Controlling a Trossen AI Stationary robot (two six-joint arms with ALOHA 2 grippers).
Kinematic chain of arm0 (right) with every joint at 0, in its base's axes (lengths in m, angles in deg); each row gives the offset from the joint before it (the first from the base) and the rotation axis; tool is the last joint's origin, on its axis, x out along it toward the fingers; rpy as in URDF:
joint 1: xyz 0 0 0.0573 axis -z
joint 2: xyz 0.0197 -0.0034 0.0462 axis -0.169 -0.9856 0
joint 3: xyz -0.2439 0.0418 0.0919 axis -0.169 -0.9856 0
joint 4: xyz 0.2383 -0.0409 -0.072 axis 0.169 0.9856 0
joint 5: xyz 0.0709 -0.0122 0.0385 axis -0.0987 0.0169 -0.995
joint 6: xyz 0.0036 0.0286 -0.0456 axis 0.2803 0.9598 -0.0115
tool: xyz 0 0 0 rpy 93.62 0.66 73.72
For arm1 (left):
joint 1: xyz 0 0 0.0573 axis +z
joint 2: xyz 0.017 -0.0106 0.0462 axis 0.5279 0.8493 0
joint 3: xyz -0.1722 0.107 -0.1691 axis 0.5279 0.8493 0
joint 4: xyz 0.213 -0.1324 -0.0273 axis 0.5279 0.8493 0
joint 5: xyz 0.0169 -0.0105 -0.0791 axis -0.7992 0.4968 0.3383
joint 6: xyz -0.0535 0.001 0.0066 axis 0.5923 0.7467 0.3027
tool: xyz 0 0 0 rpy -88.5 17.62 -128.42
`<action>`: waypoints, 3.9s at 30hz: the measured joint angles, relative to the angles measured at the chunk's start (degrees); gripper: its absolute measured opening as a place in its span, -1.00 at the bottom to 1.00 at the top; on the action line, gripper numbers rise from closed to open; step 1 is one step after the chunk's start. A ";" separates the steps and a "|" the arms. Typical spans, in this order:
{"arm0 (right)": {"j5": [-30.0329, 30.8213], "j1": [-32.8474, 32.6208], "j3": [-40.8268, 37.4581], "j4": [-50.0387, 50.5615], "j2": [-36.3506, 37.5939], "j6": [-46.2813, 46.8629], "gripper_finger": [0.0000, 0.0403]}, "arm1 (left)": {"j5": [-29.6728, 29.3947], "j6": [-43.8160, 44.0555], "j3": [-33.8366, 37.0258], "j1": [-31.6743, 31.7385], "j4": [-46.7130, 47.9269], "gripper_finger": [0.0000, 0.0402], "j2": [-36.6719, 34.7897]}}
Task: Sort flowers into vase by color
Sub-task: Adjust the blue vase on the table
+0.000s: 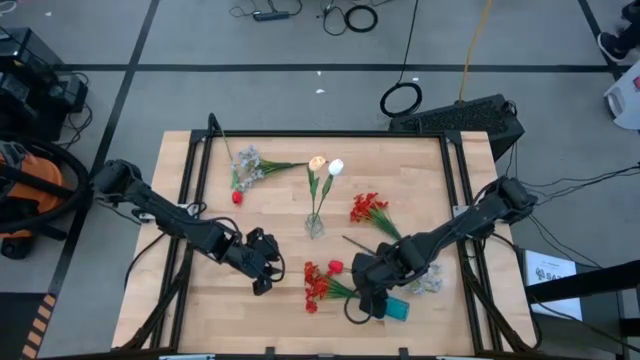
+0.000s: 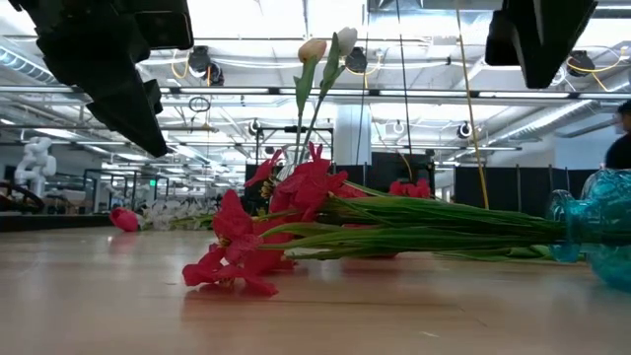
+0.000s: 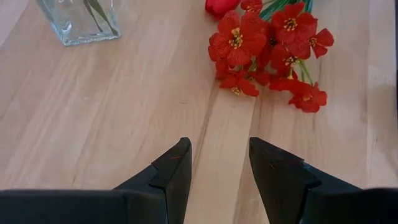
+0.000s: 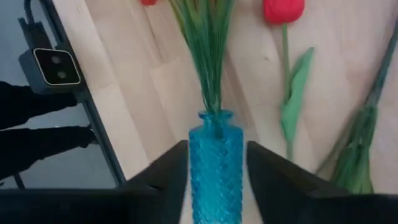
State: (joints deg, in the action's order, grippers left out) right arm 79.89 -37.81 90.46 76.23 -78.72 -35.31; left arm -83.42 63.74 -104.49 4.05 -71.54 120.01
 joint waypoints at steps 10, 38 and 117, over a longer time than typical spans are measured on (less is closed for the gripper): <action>0.16 -2.81 0.04 -5.51 -0.32 -0.36 0.65 | -0.02 -2.87 -0.02 0.00 -0.32 -0.17 0.00; 0.95 -7.28 0.03 -1.15 -15.79 0.97 0.69 | -0.46 -3.19 -0.04 0.02 -3.62 -0.17 0.00; 92.45 -15.05 0.20 -53.32 -35.59 5.18 0.18 | -12.69 -17.99 -36.65 -0.33 21.90 -0.17 -21.90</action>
State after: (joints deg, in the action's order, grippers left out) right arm 172.34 -52.85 90.65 22.91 -114.31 -30.13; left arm -96.11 45.75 -141.14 3.72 -49.64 98.11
